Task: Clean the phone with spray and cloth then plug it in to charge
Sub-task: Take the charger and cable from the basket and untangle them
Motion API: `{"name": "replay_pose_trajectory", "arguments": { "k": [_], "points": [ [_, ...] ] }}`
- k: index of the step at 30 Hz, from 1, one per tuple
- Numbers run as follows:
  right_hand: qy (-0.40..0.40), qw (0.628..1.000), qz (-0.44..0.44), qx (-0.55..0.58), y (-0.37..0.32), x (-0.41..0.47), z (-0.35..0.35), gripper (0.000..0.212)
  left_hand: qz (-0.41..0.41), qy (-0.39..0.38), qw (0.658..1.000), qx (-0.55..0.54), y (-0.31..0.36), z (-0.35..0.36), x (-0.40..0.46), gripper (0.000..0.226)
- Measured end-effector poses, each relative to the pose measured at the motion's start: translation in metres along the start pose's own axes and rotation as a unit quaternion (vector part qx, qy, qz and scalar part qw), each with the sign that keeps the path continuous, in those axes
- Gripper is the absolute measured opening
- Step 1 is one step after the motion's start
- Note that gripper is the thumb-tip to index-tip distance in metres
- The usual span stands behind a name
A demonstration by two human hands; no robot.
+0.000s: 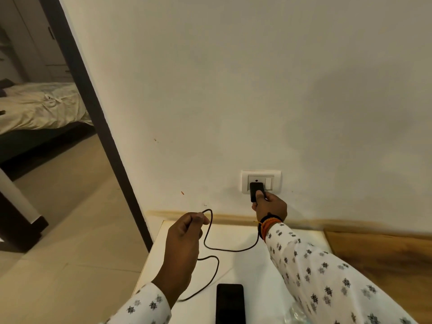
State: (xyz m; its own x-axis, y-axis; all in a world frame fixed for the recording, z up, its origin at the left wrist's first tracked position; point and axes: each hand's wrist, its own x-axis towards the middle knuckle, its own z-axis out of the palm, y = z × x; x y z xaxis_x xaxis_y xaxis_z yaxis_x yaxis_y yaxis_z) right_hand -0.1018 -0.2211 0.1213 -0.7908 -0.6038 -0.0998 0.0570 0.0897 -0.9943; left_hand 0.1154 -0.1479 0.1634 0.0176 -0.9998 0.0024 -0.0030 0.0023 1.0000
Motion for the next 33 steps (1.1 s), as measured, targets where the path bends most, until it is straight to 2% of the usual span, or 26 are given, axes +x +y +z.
{"name": "replay_pose_trajectory", "arguments": {
  "k": [4, 6, 8, 10, 12, 13, 15, 19, 21, 23, 27, 29, 31, 33],
  "points": [
    [-0.017, 1.000, 0.016, -0.002, 0.002, 0.005, -0.001, 0.018, -0.009, -0.003, 1.000, -0.016, 0.000, 0.006, -0.003, 0.025],
    [-0.052, 0.998, 0.029, -0.011, 0.000, 0.009, -0.004, 0.022, -0.016, -0.007, 1.000, -0.013, -0.001, 0.008, -0.007, 0.026],
    [-0.086, 0.992, 0.027, -0.088, -0.007, 0.013, -0.012, 0.035, -0.021, -0.015, 1.000, -0.013, 0.001, 0.009, -0.012, 0.027],
    [-0.034, 0.986, -0.006, -0.165, -0.016, 0.010, -0.024, 0.043, -0.043, -0.015, 0.999, -0.025, 0.007, 0.012, -0.017, 0.031],
    [0.012, 0.987, -0.094, -0.133, -0.029, -0.014, -0.035, 0.027, -0.079, -0.009, 0.995, -0.059, 0.015, 0.016, -0.018, 0.034],
    [-0.011, 0.981, -0.148, -0.123, -0.032, -0.030, -0.039, 0.019, -0.092, -0.010, 0.993, -0.073, 0.019, 0.019, -0.018, 0.033],
    [-0.121, 0.965, -0.194, -0.128, -0.035, -0.069, -0.045, 0.022, -0.104, -0.023, 0.992, -0.072, 0.029, 0.025, -0.024, 0.031],
    [-0.333, 0.939, -0.083, -0.037, -0.033, -0.148, -0.059, 0.046, -0.073, -0.070, 0.994, -0.042, 0.047, 0.030, -0.044, 0.028],
    [-0.383, 0.923, -0.039, -0.010, -0.028, -0.174, -0.066, 0.048, -0.066, -0.073, 0.994, -0.054, 0.058, 0.029, -0.054, 0.026],
    [-0.415, 0.908, -0.035, -0.031, -0.021, -0.195, -0.075, 0.042, -0.061, -0.063, 0.995, -0.055, 0.068, 0.027, -0.060, 0.026],
    [-0.422, 0.880, -0.136, -0.169, -0.009, -0.209, -0.097, 0.022, -0.038, -0.045, 0.993, -0.104, 0.089, 0.020, -0.065, 0.026],
    [-0.410, 0.879, -0.128, -0.205, -0.007, -0.205, -0.109, 0.025, -0.029, -0.026, 0.991, -0.128, 0.097, 0.015, -0.063, 0.020],
    [-0.388, 0.902, -0.086, -0.168, -0.009, -0.202, -0.120, 0.027, -0.032, -0.014, 0.989, -0.140, 0.102, 0.011, -0.062, 0.015],
    [-0.367, 0.924, -0.051, -0.094, -0.018, -0.199, -0.130, 0.026, -0.063, -0.028, 0.986, -0.149, 0.102, 0.010, -0.062, 0.031]
  ]
}}
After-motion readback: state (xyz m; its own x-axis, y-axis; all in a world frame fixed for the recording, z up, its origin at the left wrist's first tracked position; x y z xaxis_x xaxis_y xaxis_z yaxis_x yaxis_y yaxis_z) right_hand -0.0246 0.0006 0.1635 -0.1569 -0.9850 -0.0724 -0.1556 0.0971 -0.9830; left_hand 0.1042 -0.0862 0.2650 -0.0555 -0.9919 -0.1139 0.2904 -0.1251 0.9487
